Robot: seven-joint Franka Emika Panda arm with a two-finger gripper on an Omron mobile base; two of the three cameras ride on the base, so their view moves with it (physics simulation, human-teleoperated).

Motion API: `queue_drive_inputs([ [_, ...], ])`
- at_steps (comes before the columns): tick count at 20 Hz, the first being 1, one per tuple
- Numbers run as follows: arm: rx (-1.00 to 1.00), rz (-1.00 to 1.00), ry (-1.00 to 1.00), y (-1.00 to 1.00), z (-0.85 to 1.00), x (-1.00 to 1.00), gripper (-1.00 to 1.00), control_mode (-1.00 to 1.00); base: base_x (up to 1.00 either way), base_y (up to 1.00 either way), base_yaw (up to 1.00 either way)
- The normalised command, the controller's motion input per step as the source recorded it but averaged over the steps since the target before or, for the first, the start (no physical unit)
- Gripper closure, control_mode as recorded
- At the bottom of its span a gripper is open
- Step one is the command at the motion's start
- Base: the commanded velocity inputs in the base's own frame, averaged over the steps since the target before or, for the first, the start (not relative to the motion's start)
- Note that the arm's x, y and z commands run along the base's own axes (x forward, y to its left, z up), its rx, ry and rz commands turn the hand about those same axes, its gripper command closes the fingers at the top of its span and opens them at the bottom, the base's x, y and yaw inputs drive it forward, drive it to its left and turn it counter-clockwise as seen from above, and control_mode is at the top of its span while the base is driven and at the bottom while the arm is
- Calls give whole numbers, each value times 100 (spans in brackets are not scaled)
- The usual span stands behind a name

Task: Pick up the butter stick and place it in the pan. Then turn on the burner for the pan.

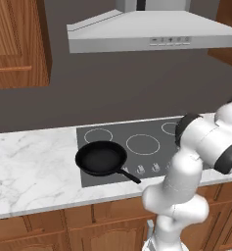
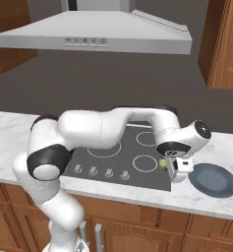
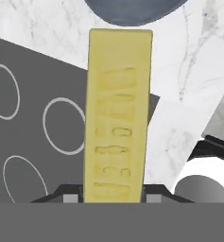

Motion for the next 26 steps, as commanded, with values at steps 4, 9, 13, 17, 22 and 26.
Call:
queue_drive_inputs([
  [4,-3,6,0,100,9,-2,100,-100,0,0,0],
  [9,-2,3,1,63,-1,14,100,-100,0,0,0],
  [13,-1,7,0,28,-2,0,100,-100,0,0,0],
  [17,-3,23,2,100,3,18,100,-100,0,0,0],
  [22,-1,24,4,100,10,26,100,-100,0,0,0],
  [26,-1,26,5,100,12,25,100,-100,0,0,0],
])
